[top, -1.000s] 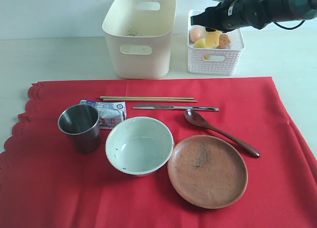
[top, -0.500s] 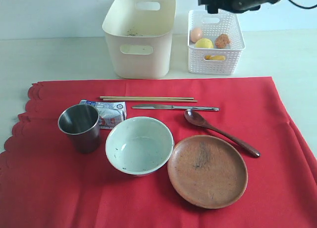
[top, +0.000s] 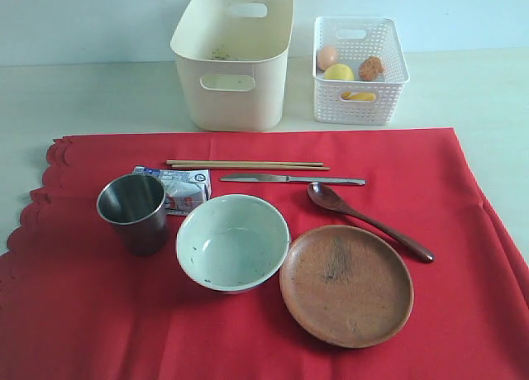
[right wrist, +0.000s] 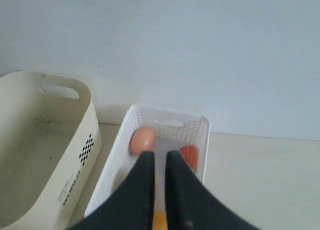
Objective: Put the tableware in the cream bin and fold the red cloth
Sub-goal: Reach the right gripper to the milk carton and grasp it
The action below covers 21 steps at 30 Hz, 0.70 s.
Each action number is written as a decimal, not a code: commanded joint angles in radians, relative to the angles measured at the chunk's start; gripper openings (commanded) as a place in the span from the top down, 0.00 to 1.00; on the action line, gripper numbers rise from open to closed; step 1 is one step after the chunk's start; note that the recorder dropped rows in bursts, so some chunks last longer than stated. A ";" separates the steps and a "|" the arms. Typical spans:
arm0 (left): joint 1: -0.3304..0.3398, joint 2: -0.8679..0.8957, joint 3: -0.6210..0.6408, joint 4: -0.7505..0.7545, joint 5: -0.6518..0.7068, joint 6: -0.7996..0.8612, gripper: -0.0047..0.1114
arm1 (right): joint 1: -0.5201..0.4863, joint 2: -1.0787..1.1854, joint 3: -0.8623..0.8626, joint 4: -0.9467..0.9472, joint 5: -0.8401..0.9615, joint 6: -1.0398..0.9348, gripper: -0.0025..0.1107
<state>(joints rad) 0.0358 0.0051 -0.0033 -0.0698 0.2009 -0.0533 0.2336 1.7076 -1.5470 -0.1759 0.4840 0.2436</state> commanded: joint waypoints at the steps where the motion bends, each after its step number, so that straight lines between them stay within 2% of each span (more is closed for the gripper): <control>1: 0.002 -0.005 0.003 -0.003 -0.002 0.006 0.96 | -0.002 -0.036 -0.007 0.212 0.096 -0.220 0.98; 5: 0.002 -0.005 0.003 -0.003 -0.002 0.006 0.96 | 0.000 -0.045 -0.005 0.504 0.200 -0.478 0.98; 7: 0.002 -0.005 0.003 -0.003 -0.002 0.006 0.96 | 0.024 -0.045 -0.005 0.588 0.269 -0.575 0.98; 13: 0.002 -0.005 0.003 -0.003 -0.002 0.006 0.96 | 0.235 -0.031 -0.005 0.585 0.326 -0.641 0.98; 17: 0.002 -0.005 0.003 -0.003 -0.002 0.006 0.96 | 0.339 0.023 -0.005 0.580 0.322 -0.643 0.97; 18: 0.002 -0.005 0.003 -0.003 -0.002 0.006 0.96 | 0.364 0.047 -0.005 0.566 0.317 -0.643 0.95; 21: 0.002 -0.005 0.003 -0.003 -0.002 0.006 0.96 | 0.431 0.118 -0.005 0.481 0.271 -0.643 0.77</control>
<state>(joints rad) 0.0358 0.0051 -0.0033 -0.0698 0.2009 -0.0533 0.6266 1.7838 -1.5470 0.3598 0.7920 -0.3877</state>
